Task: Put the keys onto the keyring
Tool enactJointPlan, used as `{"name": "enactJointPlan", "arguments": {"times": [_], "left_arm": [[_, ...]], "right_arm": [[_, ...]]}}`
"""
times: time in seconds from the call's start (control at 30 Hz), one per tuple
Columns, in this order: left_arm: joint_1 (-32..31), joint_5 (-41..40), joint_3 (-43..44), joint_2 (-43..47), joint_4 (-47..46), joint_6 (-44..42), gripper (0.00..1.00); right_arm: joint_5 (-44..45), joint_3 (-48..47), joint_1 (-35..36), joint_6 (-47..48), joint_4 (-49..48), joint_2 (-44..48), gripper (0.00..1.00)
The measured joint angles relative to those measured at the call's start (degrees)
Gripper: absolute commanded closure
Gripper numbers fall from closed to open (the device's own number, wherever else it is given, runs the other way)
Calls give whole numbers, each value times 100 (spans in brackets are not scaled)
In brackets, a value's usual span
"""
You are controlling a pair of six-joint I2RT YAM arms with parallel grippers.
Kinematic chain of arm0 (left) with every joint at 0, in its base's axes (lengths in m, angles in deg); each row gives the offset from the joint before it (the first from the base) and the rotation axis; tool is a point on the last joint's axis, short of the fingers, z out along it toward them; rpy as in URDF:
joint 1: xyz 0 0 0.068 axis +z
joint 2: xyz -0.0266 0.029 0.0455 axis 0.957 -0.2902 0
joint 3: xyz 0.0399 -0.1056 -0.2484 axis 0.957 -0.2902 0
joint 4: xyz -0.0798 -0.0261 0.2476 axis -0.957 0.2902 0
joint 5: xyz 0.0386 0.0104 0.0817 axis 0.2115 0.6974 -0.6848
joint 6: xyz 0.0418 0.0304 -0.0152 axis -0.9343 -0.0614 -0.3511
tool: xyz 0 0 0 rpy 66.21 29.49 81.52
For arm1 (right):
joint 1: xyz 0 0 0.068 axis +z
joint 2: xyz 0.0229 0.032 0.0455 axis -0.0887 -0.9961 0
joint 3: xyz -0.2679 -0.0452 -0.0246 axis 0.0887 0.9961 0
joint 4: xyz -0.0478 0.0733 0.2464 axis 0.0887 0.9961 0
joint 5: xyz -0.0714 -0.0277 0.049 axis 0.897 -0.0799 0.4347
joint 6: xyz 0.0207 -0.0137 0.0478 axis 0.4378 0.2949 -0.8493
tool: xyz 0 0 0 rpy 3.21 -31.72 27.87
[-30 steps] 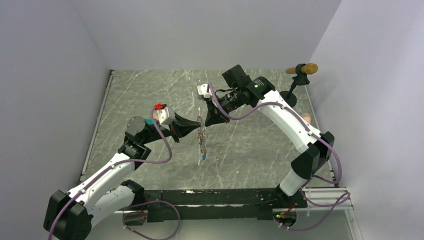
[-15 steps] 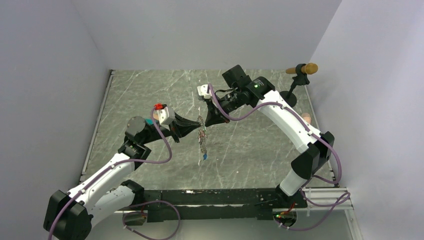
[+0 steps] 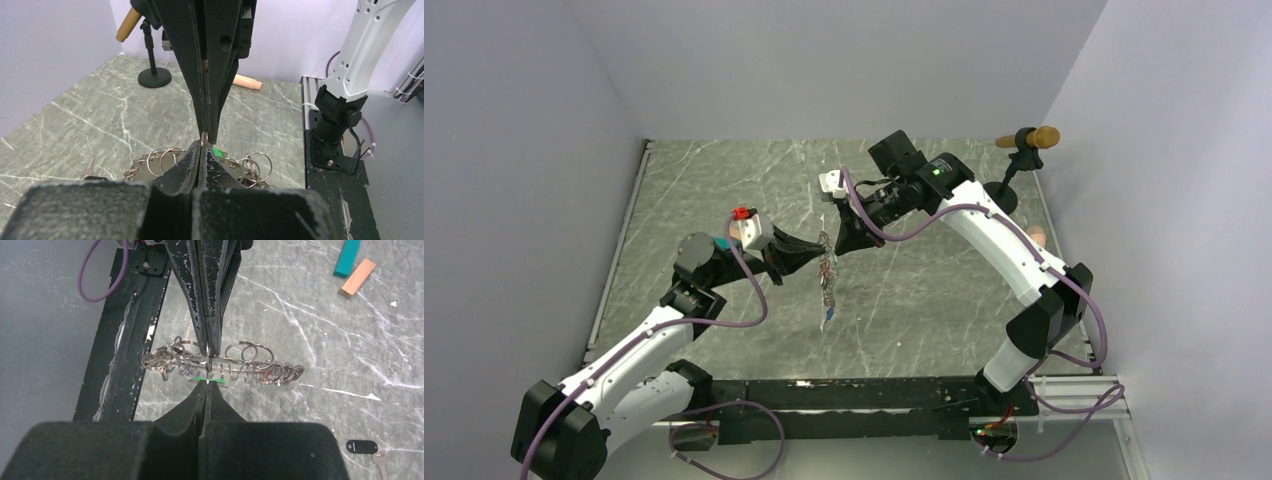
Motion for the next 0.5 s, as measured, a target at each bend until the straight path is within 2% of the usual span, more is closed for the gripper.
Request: {"name": "enactJointPlan", "arguments": {"times": [0.5], "left_arm": [[22,127,0,-83,-109,83,100]], "right_arm": [[-44,-31,0,-2,9,-4,100]]}}
